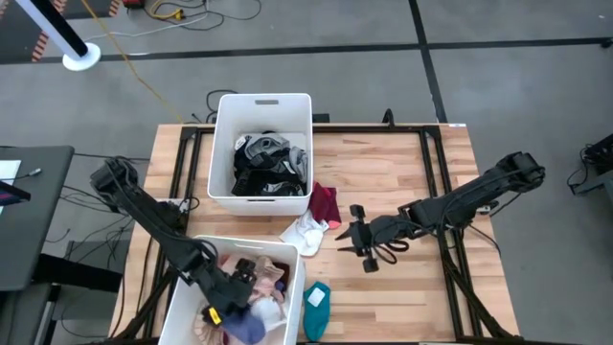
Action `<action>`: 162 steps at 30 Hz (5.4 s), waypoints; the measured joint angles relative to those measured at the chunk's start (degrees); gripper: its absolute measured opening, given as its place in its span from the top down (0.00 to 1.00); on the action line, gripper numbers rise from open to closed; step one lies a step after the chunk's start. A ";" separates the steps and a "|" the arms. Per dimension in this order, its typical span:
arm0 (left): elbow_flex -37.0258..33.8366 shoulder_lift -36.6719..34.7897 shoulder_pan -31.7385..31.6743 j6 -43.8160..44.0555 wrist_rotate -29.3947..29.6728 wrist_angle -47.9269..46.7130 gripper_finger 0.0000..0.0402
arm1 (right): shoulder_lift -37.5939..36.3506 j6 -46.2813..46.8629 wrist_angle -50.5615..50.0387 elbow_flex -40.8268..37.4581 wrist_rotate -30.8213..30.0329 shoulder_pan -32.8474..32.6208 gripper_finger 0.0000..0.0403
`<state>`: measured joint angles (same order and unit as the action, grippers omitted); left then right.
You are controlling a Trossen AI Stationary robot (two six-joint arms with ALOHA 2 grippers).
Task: Sort clothes
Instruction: Put the pink sock into the bottom white laundry bin, then put the white towel into the bottom white laundry bin
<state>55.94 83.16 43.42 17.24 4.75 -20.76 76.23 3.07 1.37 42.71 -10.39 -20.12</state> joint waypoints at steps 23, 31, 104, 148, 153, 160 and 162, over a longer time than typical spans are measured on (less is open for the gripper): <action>2.29 -12.84 2.34 -1.57 -0.04 -1.30 0.53 | 7.29 1.66 28.63 -10.96 3.30 -0.45 0.64; 2.30 -13.15 2.32 -2.17 1.09 -1.96 0.53 | 20.93 1.54 41.00 -9.21 5.91 -0.05 0.64; 12.44 -13.69 6.10 -12.18 15.31 -8.04 0.53 | 14.90 -4.76 6.14 4.41 -4.96 -1.70 1.00; 12.42 -13.69 -0.81 -37.23 37.83 11.56 0.53 | 5.09 -41.14 37.51 15.34 0.48 -4.45 0.98; 12.42 -13.69 -0.78 -38.66 37.34 14.00 0.53 | 10.10 -41.26 30.51 22.80 0.57 -2.88 0.97; 12.42 -13.69 -0.74 -36.50 29.82 14.14 0.53 | 16.00 -41.25 24.45 31.83 1.53 -1.37 0.97; 12.42 -13.69 -0.76 -35.70 30.18 14.17 0.53 | 17.76 -41.28 23.52 33.86 1.87 -1.08 0.97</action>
<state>68.36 69.47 42.65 -18.47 34.93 -6.59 93.99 -38.21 24.89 76.57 -8.53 -21.20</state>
